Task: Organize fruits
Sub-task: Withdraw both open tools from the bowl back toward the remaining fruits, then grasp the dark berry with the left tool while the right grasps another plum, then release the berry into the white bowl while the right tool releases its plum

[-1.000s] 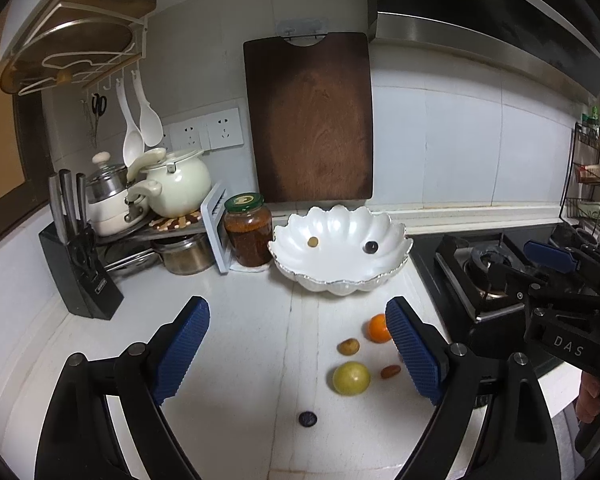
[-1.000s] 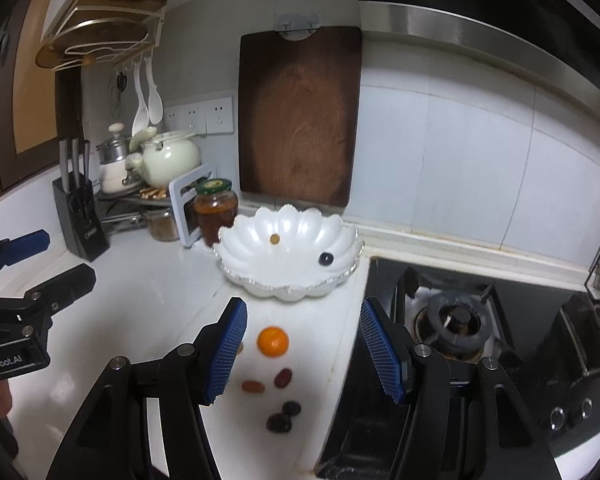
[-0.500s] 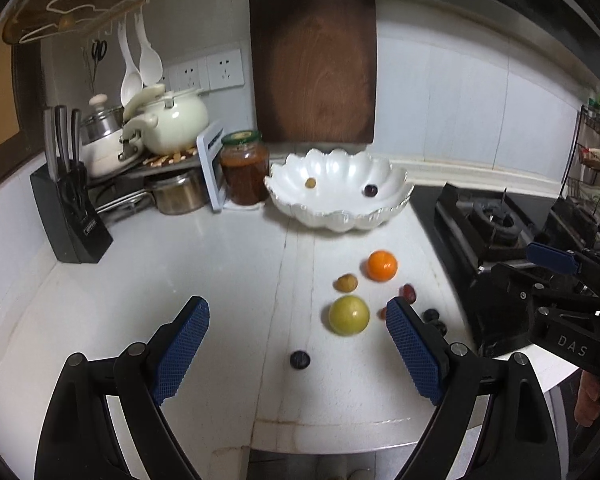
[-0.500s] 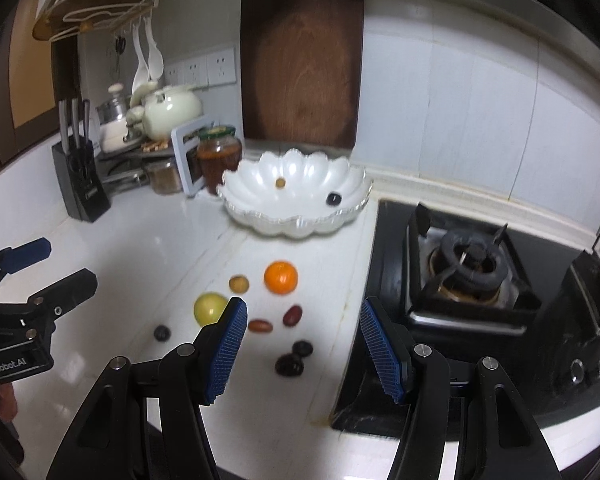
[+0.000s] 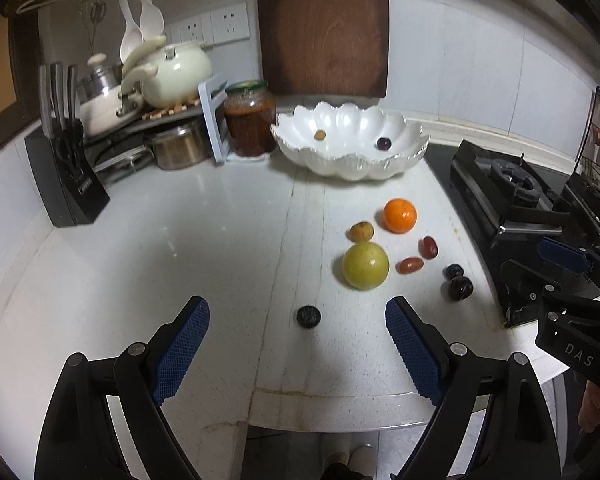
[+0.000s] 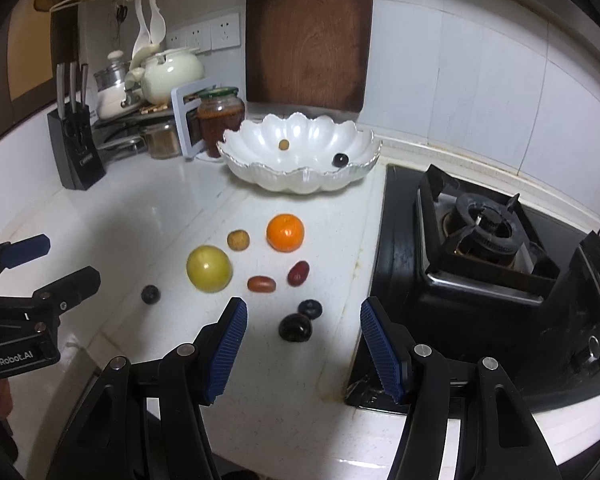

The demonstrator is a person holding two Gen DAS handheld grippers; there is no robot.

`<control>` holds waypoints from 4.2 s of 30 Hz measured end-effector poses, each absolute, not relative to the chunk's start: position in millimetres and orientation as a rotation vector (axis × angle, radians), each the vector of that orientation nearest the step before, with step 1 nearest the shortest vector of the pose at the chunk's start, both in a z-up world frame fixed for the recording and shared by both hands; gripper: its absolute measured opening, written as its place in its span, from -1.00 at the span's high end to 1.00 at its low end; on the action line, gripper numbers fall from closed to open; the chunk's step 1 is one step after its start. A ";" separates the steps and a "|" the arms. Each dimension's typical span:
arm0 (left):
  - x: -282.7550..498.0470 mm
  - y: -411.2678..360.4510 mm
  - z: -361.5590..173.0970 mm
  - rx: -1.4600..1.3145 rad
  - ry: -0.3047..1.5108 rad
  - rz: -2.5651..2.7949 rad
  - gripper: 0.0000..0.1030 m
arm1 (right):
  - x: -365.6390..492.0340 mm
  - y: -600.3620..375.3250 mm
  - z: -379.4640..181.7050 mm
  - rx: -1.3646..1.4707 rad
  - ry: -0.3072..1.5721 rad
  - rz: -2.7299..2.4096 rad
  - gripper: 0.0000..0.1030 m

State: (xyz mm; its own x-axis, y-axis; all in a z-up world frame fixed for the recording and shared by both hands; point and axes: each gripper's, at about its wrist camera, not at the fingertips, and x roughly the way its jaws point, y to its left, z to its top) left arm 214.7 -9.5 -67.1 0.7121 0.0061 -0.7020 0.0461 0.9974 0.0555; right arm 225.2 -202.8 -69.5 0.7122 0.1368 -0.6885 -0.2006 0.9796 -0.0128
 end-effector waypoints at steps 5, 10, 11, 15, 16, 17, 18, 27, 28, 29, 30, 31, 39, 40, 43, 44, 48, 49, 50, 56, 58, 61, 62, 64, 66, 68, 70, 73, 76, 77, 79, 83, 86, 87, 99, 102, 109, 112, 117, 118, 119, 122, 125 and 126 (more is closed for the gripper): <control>223.1 -9.5 -82.0 0.094 0.804 -0.016 -0.75 | 232.6 -200.8 -85.5 -0.089 0.803 0.189 -0.17; 232.9 -8.9 -98.4 0.084 0.834 -0.047 -0.68 | 239.3 -199.8 -100.2 -0.079 0.838 0.190 -0.17; 234.9 -8.9 -101.5 0.083 0.836 -0.054 -0.68 | 240.5 -199.3 -103.7 -0.077 0.844 0.187 -0.17; 243.1 -9.7 -111.9 0.085 0.853 -0.071 -0.59 | 247.4 -197.4 -115.6 -0.066 0.872 0.192 -0.17; 244.3 -9.7 -113.8 0.084 0.857 -0.074 -0.58 | 249.3 -196.6 -118.5 -0.063 0.880 0.194 -0.17; 246.7 -9.4 -116.5 0.081 0.864 -0.078 -0.55 | 251.1 -195.9 -121.1 -0.061 0.886 0.195 -0.17; 248.4 -9.6 -118.4 0.079 0.869 -0.079 -0.51 | 252.9 -195.2 -123.6 -0.058 0.892 0.196 -0.17; 267.4 -5.8 -137.5 0.053 0.923 -0.095 -0.24 | 265.9 -192.5 -138.7 -0.042 0.932 0.187 -0.15; 268.0 -5.9 -139.0 0.051 0.928 -0.096 -0.22 | 267.1 -193.0 -139.8 -0.040 0.935 0.186 -0.15; 268.9 -6.0 -140.4 0.049 0.932 -0.100 -0.18 | 268.1 -193.2 -140.8 -0.037 0.937 0.183 -0.14; 269.9 -6.5 -142.2 0.050 0.939 -0.104 -0.14 | 268.8 -193.2 -141.7 -0.036 0.938 0.183 -0.14; 270.2 -7.6 -143.5 0.051 0.943 -0.107 -0.12 | 269.7 -193.2 -142.5 -0.037 0.939 0.181 -0.12; 275.8 -9.5 -149.4 0.041 0.963 -0.126 0.13 | 272.9 -191.7 -147.5 -0.031 0.955 0.183 0.06; 276.3 -9.5 -149.7 0.041 0.963 -0.127 0.15 | 273.2 -191.5 -147.8 -0.032 0.956 0.183 0.08; 277.6 -10.0 -149.9 0.039 0.964 -0.130 0.22 | 274.1 -191.6 -149.1 -0.032 0.959 0.184 0.19; 277.9 -10.0 -150.3 0.041 0.964 -0.129 0.26 | 274.3 -191.2 -149.2 -0.030 0.960 0.186 0.23; 278.0 -10.1 -151.2 0.047 0.962 -0.122 0.38 | 275.2 -190.5 -150.7 -0.037 0.963 0.187 0.35; 278.0 -10.0 -151.2 0.048 0.961 -0.122 0.39 | 275.1 -190.5 -150.8 -0.038 0.963 0.186 0.39; 278.0 -10.3 -151.3 0.054 0.960 -0.121 0.42 | 274.8 -190.5 -150.9 -0.041 0.963 0.185 0.40; 277.3 -9.8 -151.1 0.051 0.961 -0.121 0.55 | 272.9 -190.3 -150.5 -0.047 0.958 0.189 0.42; 275.9 -10.2 -149.2 0.046 0.957 -0.123 0.55 | 271.7 -190.0 -148.6 -0.047 0.952 0.196 0.42; 273.7 -11.4 -143.4 0.042 0.943 -0.127 0.55 | 269.4 -189.4 -144.6 -0.051 0.935 0.200 0.42; 273.1 -11.6 -141.7 0.039 0.940 -0.129 0.55 | 269.2 -189.6 -143.2 -0.051 0.932 0.203 0.42; 271.7 -11.9 -137.2 0.032 0.931 -0.132 0.55 | 268.6 -190.8 -140.1 -0.046 0.924 0.206 0.42; 269.4 -13.3 -131.0 0.031 0.915 -0.135 0.55 | 267.8 -191.2 -136.5 -0.045 0.912 0.207 0.42; 268.7 -14.5 -126.0 0.029 0.903 -0.138 0.55 | 266.9 -192.6 -132.1 -0.043 0.897 0.209 0.42; 268.0 -15.5 -120.4 0.027 0.889 -0.143 0.55 | 266.4 -193.9 -127.5 -0.040 0.884 0.210 0.42; 267.3 -18.1 -110.7 0.025 0.861 -0.152 0.55 | 265.1 -196.3 -119.4 -0.039 0.860 0.209 0.42; 266.0 -23.0 -99.7 0.033 0.826 -0.166 0.55 | 264.2 -198.7 -110.3 -0.030 0.836 0.211 0.42; 265.2 -24.6 -96.2 0.036 0.814 -0.171 0.55 | 263.9 -199.6 -108.0 -0.026 0.831 0.211 0.42; 264.4 -27.1 -89.1 0.042 0.793 -0.177 0.55 | 263.6 -201.3 -101.8 -0.016 0.816 0.214 0.42; 265.7 -30.8 -75.7 0.039 0.756 -0.186 0.55 | 263.0 -203.0 -88.2 -0.009 0.774 0.215 0.42; 268.1 -32.5 -65.9 0.034 0.726 -0.189 0.55 | 264.0 -202.9 -78.8 -0.006 0.748 0.215 0.42; 268.7 -33.0 -63.5 0.032 0.719 -0.191 0.55 | 264.8 -203.3 -75.3 -0.006 0.737 0.213 0.42; 284.8 -35.9 -31.5 0.030 0.628 -0.189 0.56 | 282.7 -205.9 -41.1 -0.030 0.619 0.204 0.42; 290.6 -36.8 -24.7 0.031 0.609 -0.187 0.56 | 287.8 -207.2 -33.4 -0.026 0.595 0.201 0.42; 306.0 -40.4 -5.6 0.039 0.553 -0.182 0.56 | 302.5 -208.0 -15.2 -0.020 0.544 0.187 0.42; 314.6 -41.6 1.2 0.045 0.534 -0.181 0.56 | 307.3 -208.2 -5.9 -0.021 0.512 0.172 0.42; 328.5 -43.0 12.9 0.029 0.512 -0.204 0.56 | 321.1 -207.6 9.1 -0.011 0.479 0.168 0.42; 331.1 -43.7 15.4 0.031 0.504 -0.208 0.56 | 323.7 -207.0 10.6 -0.009 0.475 0.169 0.42; 334.2 -45.1 18.2 0.038 0.495 -0.207 0.56 | 328.5 -206.4 12.5 -0.005 0.473 0.171 0.42; 342.4 -47.6 23.9 0.055 0.477 -0.204 0.56 | 338.1 -205.1 15.7 0.007 0.472 0.172 0.42; 353.9 -49.1 29.0 0.054 0.475 -0.211 0.56 | 347.6 -202.9 18.4 0.007 0.468 0.166 0.42; 358.9 -49.3 30.8 0.048 0.475 -0.216 0.56 | 351.6 -201.7 19.1 0.002 0.469 0.163 0.42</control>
State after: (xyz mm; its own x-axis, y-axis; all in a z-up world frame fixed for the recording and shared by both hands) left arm 358.9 -49.3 30.8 0.8668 -0.1946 -0.4591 0.2171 0.9761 -0.0038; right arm 351.6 -201.7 19.1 0.8794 0.1571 -0.4494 -0.1562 0.9869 0.0394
